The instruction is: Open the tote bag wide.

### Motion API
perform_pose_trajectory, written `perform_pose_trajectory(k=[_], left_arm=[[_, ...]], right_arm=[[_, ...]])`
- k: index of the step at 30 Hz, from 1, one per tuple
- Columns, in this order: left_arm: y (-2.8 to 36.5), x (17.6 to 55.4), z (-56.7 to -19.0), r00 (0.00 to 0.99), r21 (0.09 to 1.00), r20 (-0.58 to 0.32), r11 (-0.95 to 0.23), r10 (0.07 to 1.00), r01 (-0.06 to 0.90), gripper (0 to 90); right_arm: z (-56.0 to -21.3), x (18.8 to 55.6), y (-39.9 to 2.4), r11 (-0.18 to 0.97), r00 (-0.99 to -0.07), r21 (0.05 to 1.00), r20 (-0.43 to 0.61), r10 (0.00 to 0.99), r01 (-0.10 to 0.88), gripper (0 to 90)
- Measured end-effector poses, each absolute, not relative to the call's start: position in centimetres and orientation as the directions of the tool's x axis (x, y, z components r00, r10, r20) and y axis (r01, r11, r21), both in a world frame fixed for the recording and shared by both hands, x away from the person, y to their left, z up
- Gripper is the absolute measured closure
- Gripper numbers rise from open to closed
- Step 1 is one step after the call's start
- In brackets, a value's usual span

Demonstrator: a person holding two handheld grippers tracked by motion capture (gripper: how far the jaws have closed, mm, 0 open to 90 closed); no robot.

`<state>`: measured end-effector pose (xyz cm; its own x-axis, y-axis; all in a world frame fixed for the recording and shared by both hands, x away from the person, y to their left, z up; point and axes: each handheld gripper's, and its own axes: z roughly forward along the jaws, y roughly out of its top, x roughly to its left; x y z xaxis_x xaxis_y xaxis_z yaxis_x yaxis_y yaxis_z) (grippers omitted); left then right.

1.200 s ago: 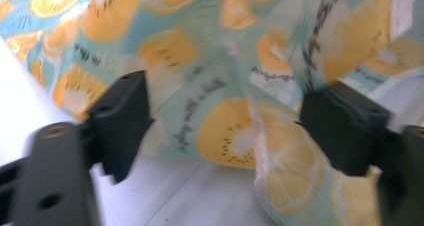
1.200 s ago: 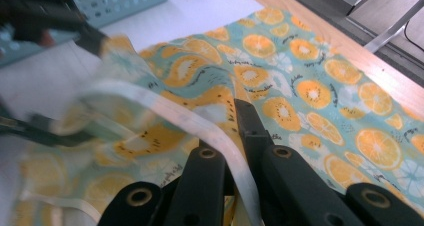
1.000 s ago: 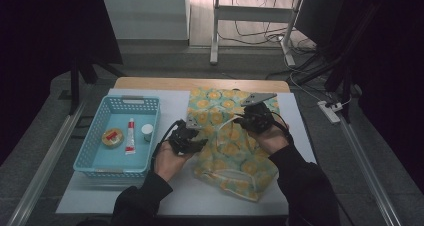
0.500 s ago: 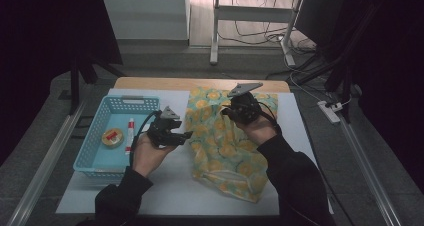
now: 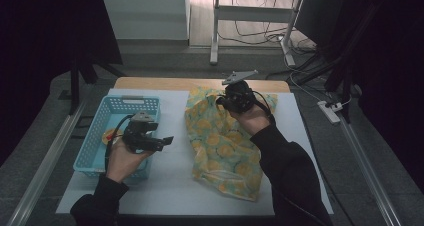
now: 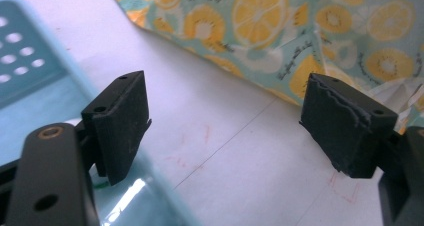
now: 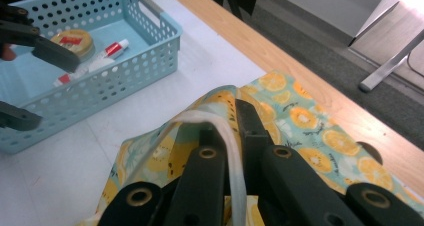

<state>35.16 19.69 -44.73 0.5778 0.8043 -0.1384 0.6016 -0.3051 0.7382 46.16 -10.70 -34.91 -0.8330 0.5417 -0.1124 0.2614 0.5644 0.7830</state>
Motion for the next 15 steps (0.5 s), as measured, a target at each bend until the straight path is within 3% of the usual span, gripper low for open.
perform_pose_trajectory(k=[4,15], left_arm=[[21.0,34.5,-44.9,0.574,0.75,-0.167,-0.275,0.802,0.602,11.8],[22.5,33.7,-45.4,0.558,0.752,-0.157,-0.268,0.815,0.603,3.3]], right_arm=[[-34.6,46.2,-11.0,0.563,-0.829,0.786,-0.123,0.546,0.255,89.5],[-35.7,46.6,-12.1,0.561,-0.818,0.78,-0.113,0.564,0.278,89.4]])
